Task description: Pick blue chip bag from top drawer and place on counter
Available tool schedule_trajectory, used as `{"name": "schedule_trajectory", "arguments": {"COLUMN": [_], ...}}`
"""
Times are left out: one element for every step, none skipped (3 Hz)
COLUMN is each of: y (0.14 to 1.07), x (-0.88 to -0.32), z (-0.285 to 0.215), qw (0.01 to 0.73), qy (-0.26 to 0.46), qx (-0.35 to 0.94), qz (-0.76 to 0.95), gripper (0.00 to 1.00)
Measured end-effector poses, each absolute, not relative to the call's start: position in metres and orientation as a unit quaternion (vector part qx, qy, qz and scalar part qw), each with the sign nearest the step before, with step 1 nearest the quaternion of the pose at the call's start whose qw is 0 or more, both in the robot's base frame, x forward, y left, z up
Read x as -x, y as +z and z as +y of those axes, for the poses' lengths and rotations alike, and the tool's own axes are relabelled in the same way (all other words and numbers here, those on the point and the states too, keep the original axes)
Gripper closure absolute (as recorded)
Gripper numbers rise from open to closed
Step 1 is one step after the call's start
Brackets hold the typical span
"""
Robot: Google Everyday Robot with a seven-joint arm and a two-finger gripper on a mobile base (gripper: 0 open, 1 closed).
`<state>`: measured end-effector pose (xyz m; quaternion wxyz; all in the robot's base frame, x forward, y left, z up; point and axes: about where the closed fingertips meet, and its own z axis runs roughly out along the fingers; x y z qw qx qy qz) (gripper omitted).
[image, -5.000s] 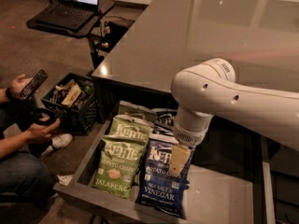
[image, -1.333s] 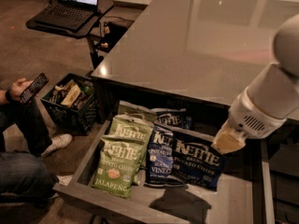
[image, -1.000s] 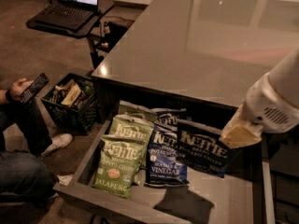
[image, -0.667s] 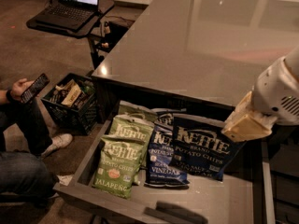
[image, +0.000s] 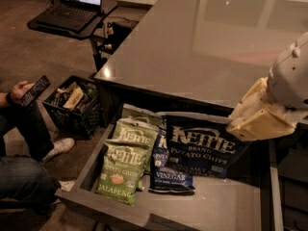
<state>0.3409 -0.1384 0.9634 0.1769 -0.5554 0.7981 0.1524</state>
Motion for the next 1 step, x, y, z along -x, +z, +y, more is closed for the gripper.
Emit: {"name": "schedule_trajectory", "arguments": {"y": [0.9645], "x": [-0.3402], "z": [-0.1377], "qw": [0.178], "qy": [0.153], "qx": [0.557], "qz": [0.797], "gripper": [1.00]}}
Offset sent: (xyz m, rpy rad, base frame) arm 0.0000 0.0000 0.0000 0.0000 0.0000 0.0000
